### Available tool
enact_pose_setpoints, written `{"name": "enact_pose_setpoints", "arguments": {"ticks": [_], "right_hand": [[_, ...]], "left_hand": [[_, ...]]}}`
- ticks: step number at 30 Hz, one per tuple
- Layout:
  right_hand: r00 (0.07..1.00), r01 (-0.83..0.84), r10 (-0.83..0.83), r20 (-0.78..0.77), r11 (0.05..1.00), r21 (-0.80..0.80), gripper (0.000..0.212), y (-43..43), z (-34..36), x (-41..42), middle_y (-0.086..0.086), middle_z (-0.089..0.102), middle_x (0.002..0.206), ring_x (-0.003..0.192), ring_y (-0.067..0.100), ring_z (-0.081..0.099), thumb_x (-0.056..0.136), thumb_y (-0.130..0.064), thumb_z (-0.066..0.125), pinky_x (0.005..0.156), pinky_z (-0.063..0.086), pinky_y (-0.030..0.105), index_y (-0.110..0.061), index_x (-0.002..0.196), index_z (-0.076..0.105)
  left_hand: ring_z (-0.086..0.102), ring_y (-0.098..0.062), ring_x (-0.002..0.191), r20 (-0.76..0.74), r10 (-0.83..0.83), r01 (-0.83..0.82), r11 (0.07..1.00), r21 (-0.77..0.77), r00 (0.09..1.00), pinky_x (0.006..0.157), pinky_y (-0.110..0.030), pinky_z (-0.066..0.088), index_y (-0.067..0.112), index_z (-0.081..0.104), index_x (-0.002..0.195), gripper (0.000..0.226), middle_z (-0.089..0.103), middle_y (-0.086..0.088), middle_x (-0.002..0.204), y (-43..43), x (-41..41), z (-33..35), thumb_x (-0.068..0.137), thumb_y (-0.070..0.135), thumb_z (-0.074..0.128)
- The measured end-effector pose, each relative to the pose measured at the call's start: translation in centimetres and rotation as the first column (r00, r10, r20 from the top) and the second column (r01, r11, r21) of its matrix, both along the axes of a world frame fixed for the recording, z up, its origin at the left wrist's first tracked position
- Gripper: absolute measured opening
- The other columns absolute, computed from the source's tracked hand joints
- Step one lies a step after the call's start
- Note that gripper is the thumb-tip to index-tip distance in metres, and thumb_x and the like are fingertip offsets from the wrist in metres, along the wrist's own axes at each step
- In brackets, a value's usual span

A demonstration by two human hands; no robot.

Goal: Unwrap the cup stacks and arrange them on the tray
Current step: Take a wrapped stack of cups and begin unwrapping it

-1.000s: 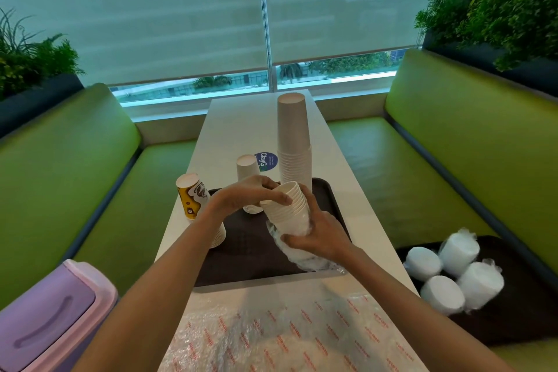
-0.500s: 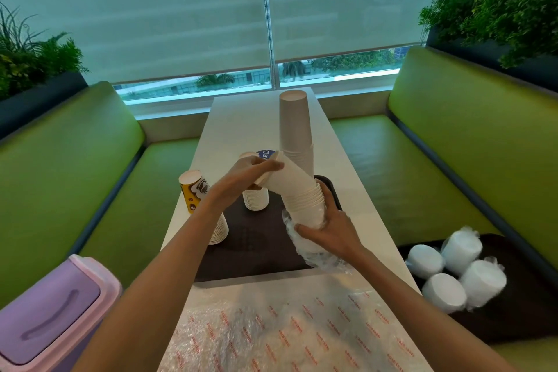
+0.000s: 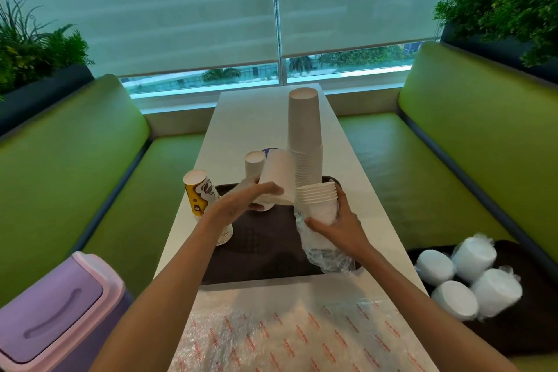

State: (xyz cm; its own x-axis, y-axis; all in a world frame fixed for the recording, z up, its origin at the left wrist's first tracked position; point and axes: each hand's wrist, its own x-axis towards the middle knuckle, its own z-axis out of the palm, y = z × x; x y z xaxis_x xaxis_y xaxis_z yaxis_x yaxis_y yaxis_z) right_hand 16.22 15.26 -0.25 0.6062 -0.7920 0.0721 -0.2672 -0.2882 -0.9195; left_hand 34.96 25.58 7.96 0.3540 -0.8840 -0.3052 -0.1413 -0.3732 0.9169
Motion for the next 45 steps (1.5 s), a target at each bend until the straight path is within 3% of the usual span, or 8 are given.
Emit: {"name": "enact_pose_setpoints", "arguments": {"ticks": [7,11,15,23,28,32,37,45], "right_hand": [[1.0,0.018,-0.018,0.001,0.992,0.127,0.091,-1.4,-1.5,1.2,-0.01,0.052,0.113,0.101,0.014,0.054,0.074,-0.033,0.081,0.089,0.045,0.028,-0.027,0.145,0.025],[0.999,-0.001,-0.006,0.039,0.984,0.178,0.085,-2.0,-2.7,1.9,-0.016,0.055,0.113,0.107,0.012,0.058,0.071,-0.031,0.083,0.093,0.049,0.032,-0.03,0.139,0.032],[0.998,-0.011,-0.004,0.067,0.977,0.215,0.077,-2.6,-3.2,2.1,-0.02,0.055,0.11,0.099,-0.002,0.057,0.072,-0.026,0.083,0.081,0.047,0.017,-0.034,0.129,0.033],[0.999,-0.036,0.03,0.036,0.978,0.205,0.079,-3.1,-3.6,2.3,-0.024,0.054,0.109,0.097,-0.008,0.055,0.072,-0.026,0.083,0.073,0.046,0.008,-0.038,0.13,0.031],[0.997,-0.078,0.077,0.01,0.979,0.187,0.082,-2.5,-3.5,2.9,-0.021,0.056,0.111,0.102,0.0,0.057,0.071,-0.031,0.084,0.085,0.049,0.022,-0.037,0.133,0.03],[0.991,-0.133,0.136,-0.011,0.982,0.134,0.088,-1.9,-2.8,3.3,-0.016,0.056,0.116,0.107,0.009,0.058,0.066,-0.046,0.083,0.093,0.052,0.034,-0.038,0.135,0.028],[0.981,-0.18,0.186,-0.051,0.979,0.096,0.102,-1.0,-1.8,3.5,-0.008,0.061,0.118,0.104,0.012,0.062,0.054,-0.063,0.074,0.089,0.055,0.039,-0.038,0.142,0.027],[0.97,-0.22,0.223,-0.094,0.975,0.037,0.091,-0.4,-1.0,3.2,-0.007,0.061,0.117,0.103,0.012,0.061,0.072,-0.042,0.08,0.089,0.054,0.033,-0.037,0.143,0.024]], "left_hand": [[0.052,-0.02,0.107,0.206,0.569,-0.454,0.787,-0.418,0.796,0.089,-0.032,0.046,0.008,0.03,0.134,0.08,0.05,-0.005,0.124,-5.3,4.3,0.9,0.072,0.017,0.081],[0.052,-0.031,0.116,0.37,0.597,-0.455,0.793,-0.404,0.712,0.092,-0.039,0.045,0.006,0.028,0.132,0.084,0.049,-0.013,0.131,-8.0,6.6,0.0,0.07,0.02,0.082],[0.051,-0.034,0.117,0.449,0.571,-0.464,0.821,-0.335,0.687,0.089,-0.039,0.043,0.004,0.026,0.131,0.083,0.048,-0.014,0.131,-9.4,7.6,-2.4,0.071,0.019,0.081],[0.031,-0.034,0.137,0.424,0.508,-0.47,0.86,-0.199,0.75,0.11,-0.046,0.03,0.005,0.013,0.144,0.097,0.027,-0.019,0.149,-9.3,8.3,-6.3,0.077,0.033,0.077],[0.038,-0.026,0.132,0.442,0.635,-0.417,0.761,-0.496,0.633,0.107,-0.04,0.035,0.008,0.03,0.143,0.072,0.037,-0.014,0.145,-7.5,4.4,-4.9,0.086,0.028,0.068],[0.055,-0.019,0.111,0.469,0.331,-0.13,0.903,-0.41,0.819,0.087,-0.029,0.047,0.012,0.058,0.119,0.034,0.056,-0.003,0.12,-5.5,1.4,-3.6,0.088,0.022,0.065],[0.047,-0.007,0.111,0.322,-0.121,0.131,0.991,-0.009,0.939,0.093,-0.021,0.041,0.015,0.049,0.134,0.051,0.05,0.006,0.122,-3.9,-0.3,-1.9,0.089,0.037,0.06],[0.055,-0.012,0.108,0.288,-0.184,0.172,0.983,0.066,0.94,0.087,-0.019,0.046,0.015,0.054,0.128,0.052,0.058,0.005,0.114,-3.4,0.4,-1.4,0.082,0.032,0.071]]}}
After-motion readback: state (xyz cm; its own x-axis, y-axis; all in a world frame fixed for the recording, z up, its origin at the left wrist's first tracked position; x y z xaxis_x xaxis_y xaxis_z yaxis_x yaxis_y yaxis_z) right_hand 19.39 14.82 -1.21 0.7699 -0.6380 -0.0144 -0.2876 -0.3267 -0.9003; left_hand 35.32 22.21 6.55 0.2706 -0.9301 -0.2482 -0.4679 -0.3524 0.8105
